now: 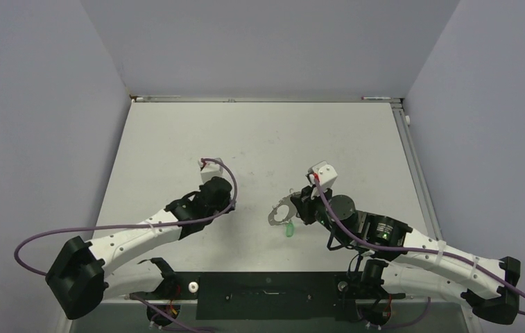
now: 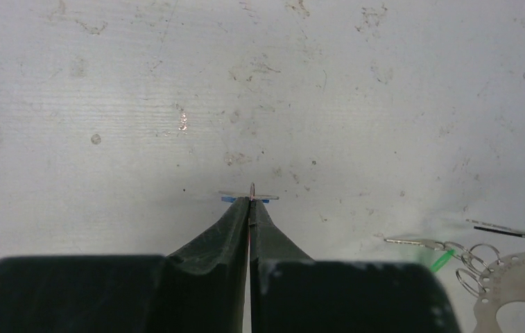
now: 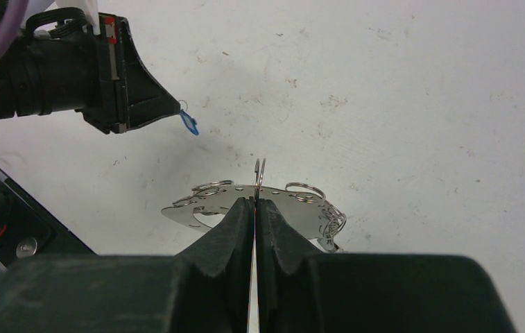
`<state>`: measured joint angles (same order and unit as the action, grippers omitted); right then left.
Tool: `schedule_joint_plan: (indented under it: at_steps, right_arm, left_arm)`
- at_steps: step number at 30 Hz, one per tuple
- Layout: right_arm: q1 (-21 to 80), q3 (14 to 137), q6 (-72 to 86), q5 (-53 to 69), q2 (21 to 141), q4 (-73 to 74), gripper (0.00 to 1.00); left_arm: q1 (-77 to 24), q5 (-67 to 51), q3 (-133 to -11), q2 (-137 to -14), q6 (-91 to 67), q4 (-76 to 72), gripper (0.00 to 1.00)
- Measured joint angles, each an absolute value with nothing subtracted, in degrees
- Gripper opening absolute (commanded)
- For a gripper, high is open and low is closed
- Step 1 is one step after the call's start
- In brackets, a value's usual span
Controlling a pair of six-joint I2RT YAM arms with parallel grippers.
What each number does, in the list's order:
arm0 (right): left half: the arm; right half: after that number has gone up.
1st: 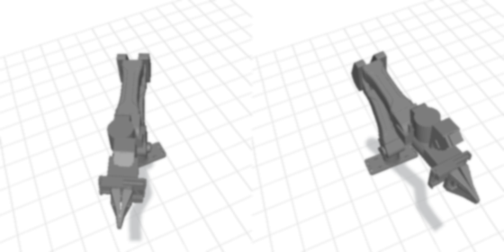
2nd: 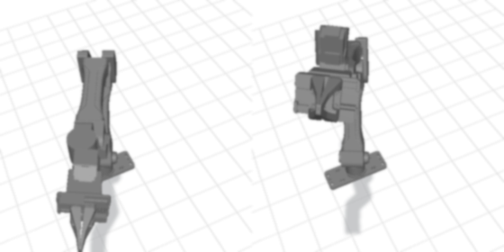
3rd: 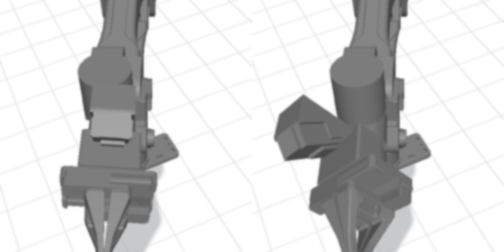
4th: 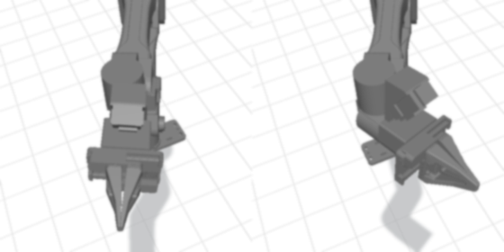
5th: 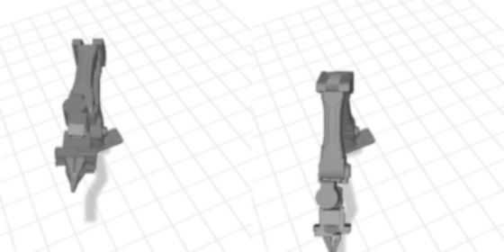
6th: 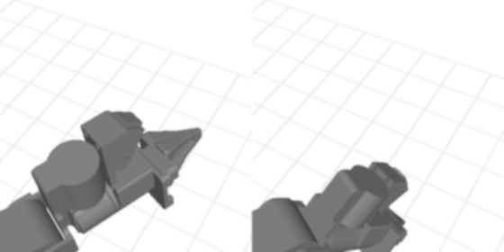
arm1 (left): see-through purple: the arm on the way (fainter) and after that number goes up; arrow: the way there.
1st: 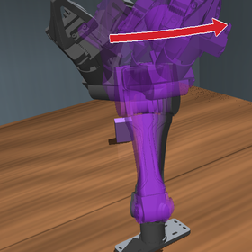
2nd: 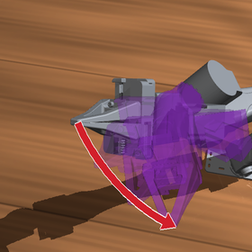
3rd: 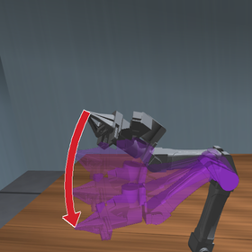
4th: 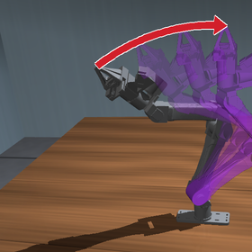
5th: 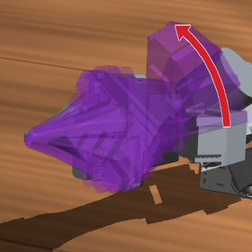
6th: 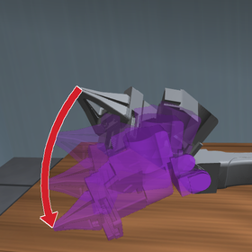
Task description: Put the keys on the keyring
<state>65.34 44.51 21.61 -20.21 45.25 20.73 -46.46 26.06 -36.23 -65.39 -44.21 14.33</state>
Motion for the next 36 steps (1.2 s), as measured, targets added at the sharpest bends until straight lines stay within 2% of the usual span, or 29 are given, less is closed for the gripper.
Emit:
schedule_joint_plan:
  at_steps: [10, 16, 23, 26, 36]
  right_arm:
    - [65.34, 45.67, 20.86, -21.85, 45.6, 20.29, 0.05]
    - [65.43, 45.67, 20.32, -21.96, 47.0, 19.68, 0.05]
    - [65.71, 45.67, 20.18, -21.98, 48.69, 18.81, 0.05]
    - [65.73, 45.67, 20.21, -22.0, 48.75, 18.35, 0.05]
    - [66.81, 45.67, 20.38, -21.8, 48.75, 16.38, 0.05]
  left_arm:
    - [-48.73, 22.87, -41.01, -53.54, -39.57, 23.05, 0.0]
    - [-48.82, 23.9, -48.93, -47.11, -38.28, 32.67, 0.0]
    - [-48.84, 23.79, -60.4, -49.17, -36.49, 45.41, 0.0]
    - [-48.95, 23.38, -61.58, -48.25, -35.2, 47.99, 0.0]
    - [-48.99, 4.67, -53.78, -30.68, -22.63, 36.34, 0.0]
